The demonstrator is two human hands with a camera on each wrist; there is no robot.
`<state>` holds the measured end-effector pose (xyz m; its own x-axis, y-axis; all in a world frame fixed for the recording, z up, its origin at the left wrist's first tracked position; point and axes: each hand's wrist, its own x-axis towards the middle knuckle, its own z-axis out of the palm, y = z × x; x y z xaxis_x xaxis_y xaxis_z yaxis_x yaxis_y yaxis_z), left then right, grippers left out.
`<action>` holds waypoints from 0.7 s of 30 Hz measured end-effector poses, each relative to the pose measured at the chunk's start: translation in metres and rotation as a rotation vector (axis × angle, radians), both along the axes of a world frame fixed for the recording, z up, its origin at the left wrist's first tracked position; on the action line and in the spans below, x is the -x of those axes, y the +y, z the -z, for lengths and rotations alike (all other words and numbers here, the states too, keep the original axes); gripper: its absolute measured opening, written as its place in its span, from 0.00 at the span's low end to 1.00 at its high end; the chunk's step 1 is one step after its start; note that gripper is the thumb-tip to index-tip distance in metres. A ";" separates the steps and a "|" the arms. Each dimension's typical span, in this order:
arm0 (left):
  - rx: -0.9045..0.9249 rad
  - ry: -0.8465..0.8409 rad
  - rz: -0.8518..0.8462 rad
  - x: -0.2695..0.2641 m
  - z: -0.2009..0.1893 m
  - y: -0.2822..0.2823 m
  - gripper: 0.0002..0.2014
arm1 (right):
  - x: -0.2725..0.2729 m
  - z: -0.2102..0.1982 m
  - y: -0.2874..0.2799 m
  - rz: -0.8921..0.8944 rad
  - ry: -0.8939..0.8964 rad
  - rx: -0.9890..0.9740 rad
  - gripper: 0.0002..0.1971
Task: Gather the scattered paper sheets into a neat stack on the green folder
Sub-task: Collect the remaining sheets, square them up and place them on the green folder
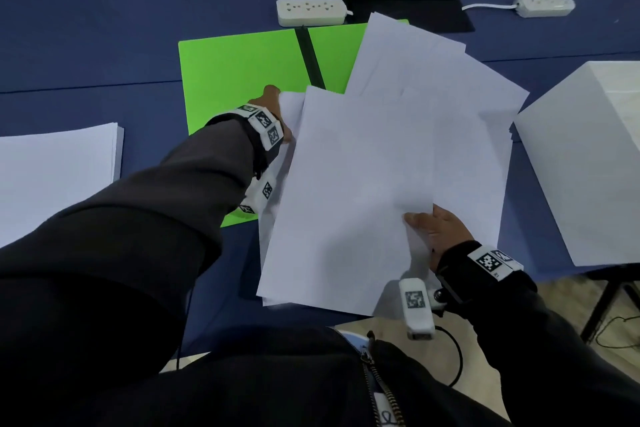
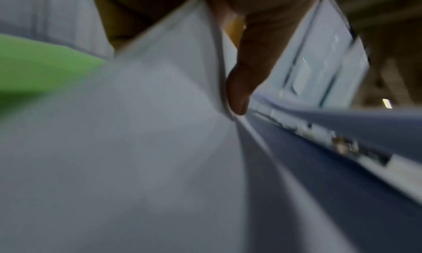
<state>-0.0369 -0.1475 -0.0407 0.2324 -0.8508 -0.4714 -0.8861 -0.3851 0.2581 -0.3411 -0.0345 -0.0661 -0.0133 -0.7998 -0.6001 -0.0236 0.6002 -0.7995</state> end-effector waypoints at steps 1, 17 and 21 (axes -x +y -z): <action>0.021 0.035 -0.059 -0.004 0.001 0.003 0.43 | 0.000 0.000 0.000 0.006 0.000 0.003 0.07; 0.392 0.215 -0.268 -0.045 -0.024 0.104 0.06 | 0.010 -0.016 -0.004 -0.014 0.116 0.062 0.06; 0.449 0.268 -0.350 -0.079 -0.041 0.135 0.10 | 0.012 -0.021 -0.003 -0.025 0.154 0.102 0.06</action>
